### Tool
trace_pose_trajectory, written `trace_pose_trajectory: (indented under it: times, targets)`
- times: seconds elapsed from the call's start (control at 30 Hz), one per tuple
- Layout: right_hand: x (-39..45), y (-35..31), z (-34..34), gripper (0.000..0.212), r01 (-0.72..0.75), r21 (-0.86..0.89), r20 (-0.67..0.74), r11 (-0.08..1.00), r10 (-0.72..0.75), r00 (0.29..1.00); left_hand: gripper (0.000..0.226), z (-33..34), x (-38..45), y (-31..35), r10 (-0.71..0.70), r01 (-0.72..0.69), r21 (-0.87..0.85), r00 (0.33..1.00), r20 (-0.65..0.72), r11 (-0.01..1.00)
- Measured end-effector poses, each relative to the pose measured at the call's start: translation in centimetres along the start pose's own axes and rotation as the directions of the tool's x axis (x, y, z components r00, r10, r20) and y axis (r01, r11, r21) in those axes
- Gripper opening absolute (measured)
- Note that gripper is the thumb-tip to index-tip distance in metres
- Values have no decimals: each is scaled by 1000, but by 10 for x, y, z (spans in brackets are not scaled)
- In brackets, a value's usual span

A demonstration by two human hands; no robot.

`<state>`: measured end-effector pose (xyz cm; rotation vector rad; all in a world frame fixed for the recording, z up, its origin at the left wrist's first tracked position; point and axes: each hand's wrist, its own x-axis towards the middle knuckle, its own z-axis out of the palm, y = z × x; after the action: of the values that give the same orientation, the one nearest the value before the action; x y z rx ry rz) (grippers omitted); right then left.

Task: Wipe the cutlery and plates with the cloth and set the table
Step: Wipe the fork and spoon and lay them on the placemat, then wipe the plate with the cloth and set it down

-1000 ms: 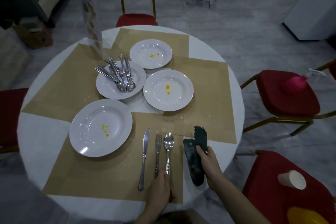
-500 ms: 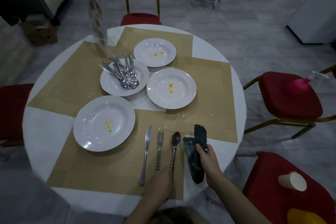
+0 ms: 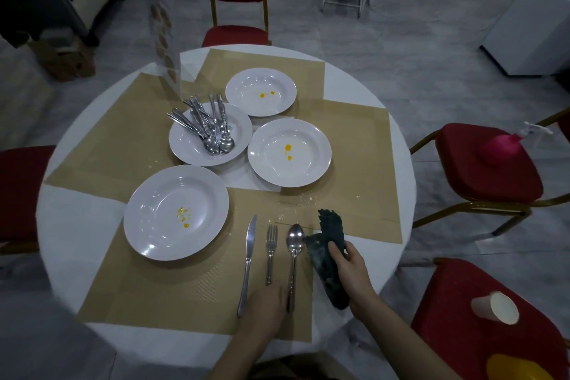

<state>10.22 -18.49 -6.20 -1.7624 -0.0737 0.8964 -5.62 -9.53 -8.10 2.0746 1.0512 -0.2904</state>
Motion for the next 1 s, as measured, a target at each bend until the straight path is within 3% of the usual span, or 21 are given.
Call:
trace_pose_trajectory:
  times: [0.17, 0.3, 0.4, 0.5, 0.57, 0.67, 0.77, 0.83, 0.9, 0.93, 1.0]
  targets:
    - [4, -14, 18, 32, 2, -71, 37, 997, 0, 999, 32, -47, -7, -12, 4, -7, -28, 992, -123, 1000]
    - [7, -43, 52, 80, 188, -218, 175, 958, -151, 973, 33, -94, -12, -33, -84, 46, -162, 969, -233, 986]
    - [10, -62, 91, 71, 332, -269, 273, 904, -259, 926, 33, -126, -10, -56, -138, 51, -267, 938, -318, 962]
    - [15, -72, 132, 48, 522, -353, 326, 777, -421, 846, 35, -155, -5, -80, -172, 51, -311, 910, -376, 949]
    - [19, -79, 160, 44, 604, -381, 341, 699, -501, 795, 34, -171, -1, -97, -204, 61, -348, 897, -392, 936]
    - [25, -89, 193, 39, 669, -372, 375, 644, -554, 743, 32, -190, 3, -118, -221, 66, -368, 890, -397, 927]
    - [39, -91, 225, 41, 656, -485, 397, 578, -523, 754, 31, -210, 15, -145, -209, 60, -339, 882, -423, 939]
    - [45, -85, 243, 52, 663, -583, 442, 469, -503, 743, 23, -219, 27, -161, -188, 56, -291, 873, -451, 955]
    - [49, -74, 257, 66, 681, -697, 528, 224, -484, 698, 8, -222, 38, -172, -161, 47, -239, 861, -483, 970]
    - [50, -68, 264, 72, 677, -728, 565, 110, -463, 683, 13, -222, 43, -176, -161, 56, -224, 860, -484, 973]
    - [50, -58, 276, 76, 684, -729, 630, -17, -407, 662, 36, -221, 54, -183, -154, 64, -196, 860, -486, 979]
